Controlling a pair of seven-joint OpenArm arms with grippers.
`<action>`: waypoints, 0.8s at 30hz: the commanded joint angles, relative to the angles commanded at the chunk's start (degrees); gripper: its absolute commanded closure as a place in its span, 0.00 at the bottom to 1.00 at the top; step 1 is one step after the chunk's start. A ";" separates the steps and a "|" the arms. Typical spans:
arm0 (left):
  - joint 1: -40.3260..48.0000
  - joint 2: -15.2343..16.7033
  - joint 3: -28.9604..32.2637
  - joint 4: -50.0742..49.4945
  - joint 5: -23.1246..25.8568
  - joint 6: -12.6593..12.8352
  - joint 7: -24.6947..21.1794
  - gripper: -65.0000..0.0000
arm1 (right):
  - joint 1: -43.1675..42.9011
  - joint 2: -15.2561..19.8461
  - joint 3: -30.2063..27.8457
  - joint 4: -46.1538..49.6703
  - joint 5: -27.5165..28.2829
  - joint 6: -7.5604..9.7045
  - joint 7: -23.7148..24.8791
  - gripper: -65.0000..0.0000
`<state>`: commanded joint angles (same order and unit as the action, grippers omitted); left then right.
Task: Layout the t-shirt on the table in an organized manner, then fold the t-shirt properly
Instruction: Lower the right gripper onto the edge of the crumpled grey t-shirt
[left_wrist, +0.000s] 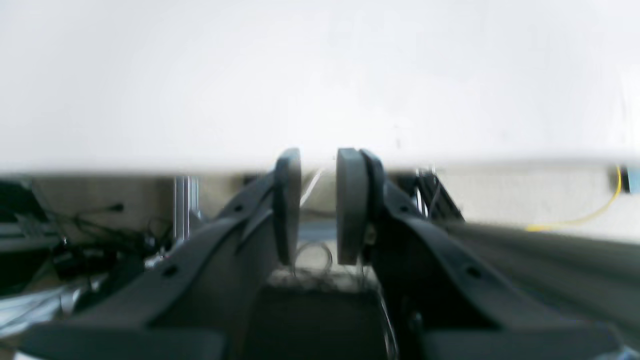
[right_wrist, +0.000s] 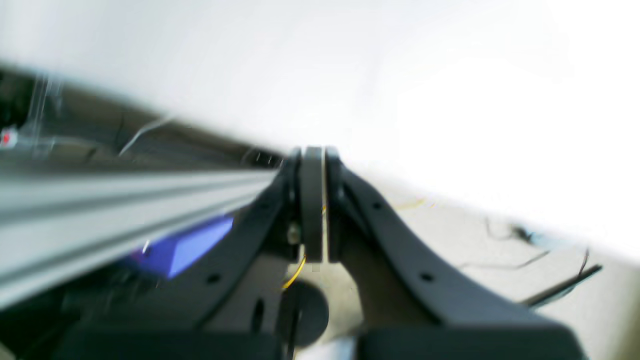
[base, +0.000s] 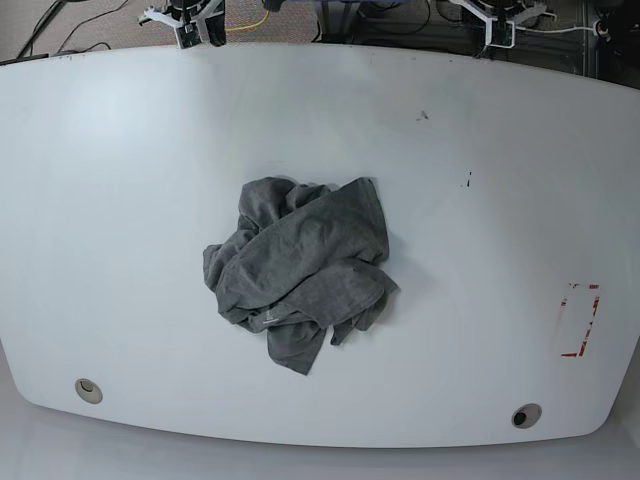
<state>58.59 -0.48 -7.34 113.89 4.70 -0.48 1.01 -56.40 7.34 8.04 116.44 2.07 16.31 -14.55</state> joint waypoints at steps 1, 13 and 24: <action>-0.88 0.00 0.00 0.00 0.00 0.00 0.00 0.83 | 0.88 0.00 0.00 0.00 0.00 -0.18 0.00 1.00; -9.05 -0.09 -1.23 -0.09 0.26 0.00 0.09 0.83 | 7.82 0.00 0.00 0.00 -0.09 -0.09 -0.26 1.00; -14.07 -2.46 -1.14 -0.09 0.26 0.00 0.09 0.82 | 14.07 -3.52 -1.05 0.00 -0.09 0.18 -0.09 0.99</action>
<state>44.53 -2.95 -8.48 113.80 4.97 -0.48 1.10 -42.33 3.82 6.99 116.44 1.98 16.48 -14.64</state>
